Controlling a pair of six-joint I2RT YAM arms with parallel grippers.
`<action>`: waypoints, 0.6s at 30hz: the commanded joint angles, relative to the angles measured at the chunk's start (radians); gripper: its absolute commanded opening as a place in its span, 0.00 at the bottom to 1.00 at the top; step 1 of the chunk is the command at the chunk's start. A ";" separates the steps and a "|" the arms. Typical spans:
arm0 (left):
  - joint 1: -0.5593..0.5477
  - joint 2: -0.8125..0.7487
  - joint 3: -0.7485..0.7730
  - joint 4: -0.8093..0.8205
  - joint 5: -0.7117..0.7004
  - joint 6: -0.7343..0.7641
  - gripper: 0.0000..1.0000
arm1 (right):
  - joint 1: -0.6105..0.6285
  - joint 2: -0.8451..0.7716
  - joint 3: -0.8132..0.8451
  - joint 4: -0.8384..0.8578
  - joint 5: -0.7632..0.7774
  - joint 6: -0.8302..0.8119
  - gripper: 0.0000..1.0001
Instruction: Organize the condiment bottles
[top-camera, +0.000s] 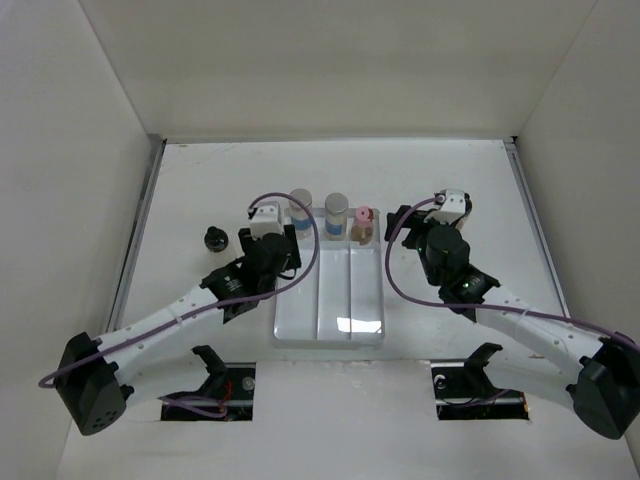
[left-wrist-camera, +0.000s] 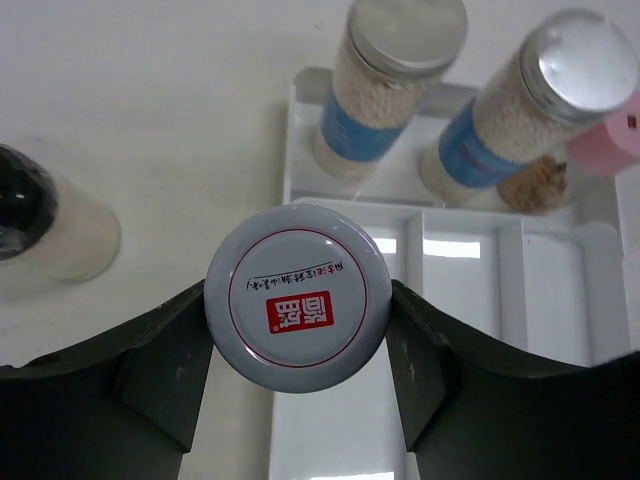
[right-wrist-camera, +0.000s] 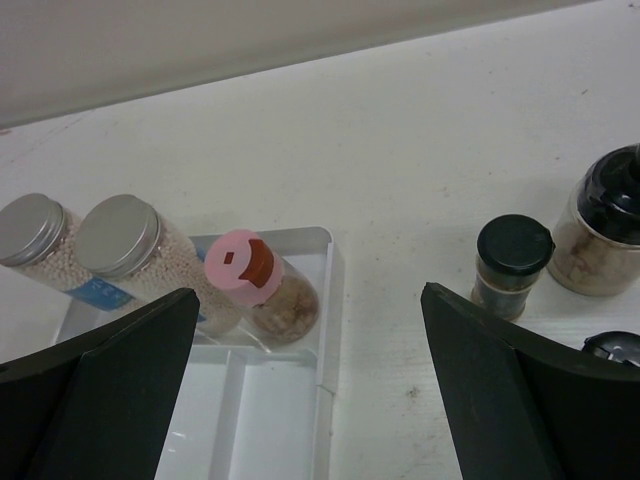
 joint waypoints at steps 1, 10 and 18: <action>-0.067 0.042 0.013 0.181 -0.040 -0.034 0.37 | -0.012 -0.018 -0.003 0.072 0.002 0.015 1.00; -0.078 0.281 0.053 0.315 -0.038 -0.023 0.38 | -0.021 -0.033 -0.014 0.073 0.009 0.027 1.00; -0.042 0.366 0.059 0.384 -0.011 -0.012 0.64 | -0.018 -0.032 -0.009 0.067 0.010 0.026 1.00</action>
